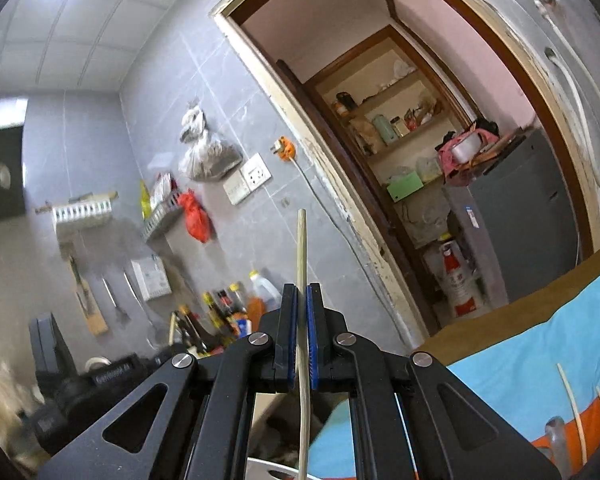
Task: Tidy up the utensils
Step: 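Lift both chopsticks and carry them over the white utensil holder, then open both tools to drop the chopsticks into the holder, then move both tools back down to the utensils on the cloth, then grasp the ornate steel fork with the left tool while the right tool grasps a large spoon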
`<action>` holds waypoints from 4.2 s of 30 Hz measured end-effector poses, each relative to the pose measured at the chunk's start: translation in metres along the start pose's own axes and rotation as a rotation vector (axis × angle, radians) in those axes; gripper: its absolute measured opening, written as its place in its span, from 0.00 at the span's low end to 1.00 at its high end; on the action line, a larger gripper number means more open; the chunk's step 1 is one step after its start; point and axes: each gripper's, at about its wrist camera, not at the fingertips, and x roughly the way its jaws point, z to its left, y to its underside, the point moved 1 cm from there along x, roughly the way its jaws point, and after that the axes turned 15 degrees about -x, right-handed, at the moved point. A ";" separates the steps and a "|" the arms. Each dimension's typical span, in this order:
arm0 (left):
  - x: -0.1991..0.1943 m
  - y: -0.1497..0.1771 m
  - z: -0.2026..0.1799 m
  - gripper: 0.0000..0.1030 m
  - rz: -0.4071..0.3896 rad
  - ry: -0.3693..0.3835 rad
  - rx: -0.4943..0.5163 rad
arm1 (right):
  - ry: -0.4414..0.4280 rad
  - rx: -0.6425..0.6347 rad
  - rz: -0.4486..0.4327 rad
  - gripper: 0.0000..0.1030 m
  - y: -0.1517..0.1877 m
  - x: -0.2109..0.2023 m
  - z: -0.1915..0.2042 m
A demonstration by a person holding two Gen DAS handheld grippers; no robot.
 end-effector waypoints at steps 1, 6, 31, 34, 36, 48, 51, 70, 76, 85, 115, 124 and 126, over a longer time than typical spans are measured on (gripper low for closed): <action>0.000 0.001 0.001 0.02 -0.009 -0.004 0.000 | 0.006 -0.020 0.010 0.03 0.004 0.001 0.002; -0.001 0.011 0.009 0.02 -0.043 -0.028 0.014 | 0.022 -0.097 0.053 0.03 0.021 0.003 0.006; -0.017 0.057 0.008 0.03 0.031 -0.034 0.192 | -0.060 -0.243 0.177 0.04 0.051 -0.010 0.018; -0.017 0.064 0.007 0.05 0.112 -0.029 0.204 | -0.066 -0.228 0.208 0.10 0.051 -0.014 0.016; -0.020 0.068 0.005 0.23 0.146 -0.028 0.211 | -0.066 -0.213 0.207 0.22 0.047 -0.020 0.014; -0.056 0.081 -0.049 0.95 0.094 -0.071 0.236 | 0.047 -0.182 0.147 0.84 -0.006 -0.077 -0.016; -0.063 0.092 -0.070 0.96 0.069 -0.086 0.269 | 0.095 -0.184 0.151 1.00 -0.017 -0.098 -0.032; -0.036 0.264 -0.136 0.97 0.403 -0.100 0.405 | 0.316 -0.234 0.365 1.00 0.005 -0.191 -0.161; -0.009 0.293 -0.118 0.97 0.468 -0.202 0.370 | 0.302 -0.174 0.498 1.00 0.036 -0.183 -0.197; 0.018 0.316 -0.090 0.95 0.517 -0.345 0.369 | 0.216 -0.150 0.677 0.73 0.078 -0.160 -0.213; 0.054 0.341 -0.089 0.25 0.621 -0.465 0.523 | 0.217 -0.220 0.926 0.18 0.107 -0.125 -0.203; 0.036 0.333 -0.082 0.04 0.695 -0.394 0.421 | 0.247 -0.264 0.948 0.06 0.107 -0.141 -0.197; 0.030 0.329 -0.078 0.03 0.719 -0.374 0.382 | 0.253 -0.262 0.950 0.06 0.106 -0.146 -0.197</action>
